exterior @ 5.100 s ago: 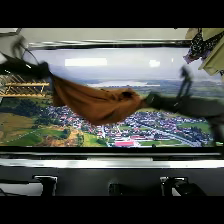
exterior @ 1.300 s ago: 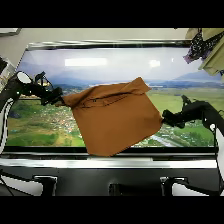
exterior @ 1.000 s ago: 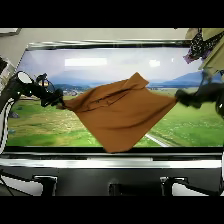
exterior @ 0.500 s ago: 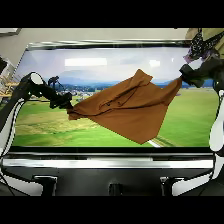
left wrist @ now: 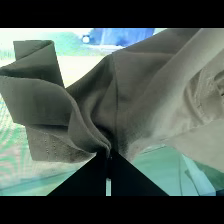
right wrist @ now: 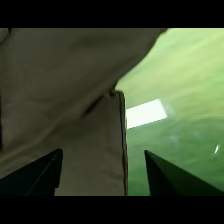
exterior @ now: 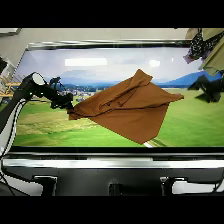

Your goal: Fold the clothes and pants, and hang the long-sleeved shirts on hangers.

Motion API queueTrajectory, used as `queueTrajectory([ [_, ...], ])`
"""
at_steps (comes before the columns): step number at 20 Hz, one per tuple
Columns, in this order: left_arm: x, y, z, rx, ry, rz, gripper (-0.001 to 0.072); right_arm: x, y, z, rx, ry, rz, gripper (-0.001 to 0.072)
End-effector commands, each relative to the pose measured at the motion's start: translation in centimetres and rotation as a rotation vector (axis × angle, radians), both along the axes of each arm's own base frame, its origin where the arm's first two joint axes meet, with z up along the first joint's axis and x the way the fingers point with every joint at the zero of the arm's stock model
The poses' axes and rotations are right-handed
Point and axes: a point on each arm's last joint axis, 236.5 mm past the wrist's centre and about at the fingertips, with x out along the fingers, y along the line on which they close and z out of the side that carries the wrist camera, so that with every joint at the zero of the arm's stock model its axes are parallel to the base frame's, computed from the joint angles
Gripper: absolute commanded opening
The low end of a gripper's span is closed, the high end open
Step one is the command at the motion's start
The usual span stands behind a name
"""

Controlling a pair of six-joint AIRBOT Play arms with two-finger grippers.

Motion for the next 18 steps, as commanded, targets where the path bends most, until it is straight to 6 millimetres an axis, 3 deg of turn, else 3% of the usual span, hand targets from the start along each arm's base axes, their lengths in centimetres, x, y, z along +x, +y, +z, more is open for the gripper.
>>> queueTrajectory([
  [1, 0.0, 0.0, 0.0, 0.0, 0.0, 0.0, 0.0015, -6.4, 5.4, -2.4, 0.217, 0.073, 0.031, 0.0583],
  [3, 0.0, 0.0, 0.0, 0.0, 0.001, 0.0, 0.0015, -9.4, 10.1, -5.0, 0.339, 0.078, 0.011, 0.0583],
  [5, 0.0, 0.0, 0.0, 0.0, 0.001, 0.0, 0.0015, -12.7, 13.4, -8.4, 0.346, 0.121, -0.006, 0.0583],
  [9, 0.0, 0.0, 0.0, 0.0, -0.002, -0.007, 0.0015, -17.2, 18.1, -13.1, 0.318, 0.194, 0.027, 0.0584],
  [14, 0.0, 0.0, -0.1, 0.0, -0.002, -0.007, 0.0016, -16.7, 20.1, -14.7, 0.247, 0.184, 0.025, 0.0578],
  [17, 0.0, 0.0, -0.1, 0.0, -0.003, -0.007, 0.0016, -17.8, 21.1, -15.8, 0.24, 0.251, 0.039, 0.0573],
  [18, 0.0, 0.0, -0.1, 0.0, -0.003, -0.007, 0.0016, -17.6, 21.1, -16.1, 0.24, 0.254, 0.025, 0.0521],
])
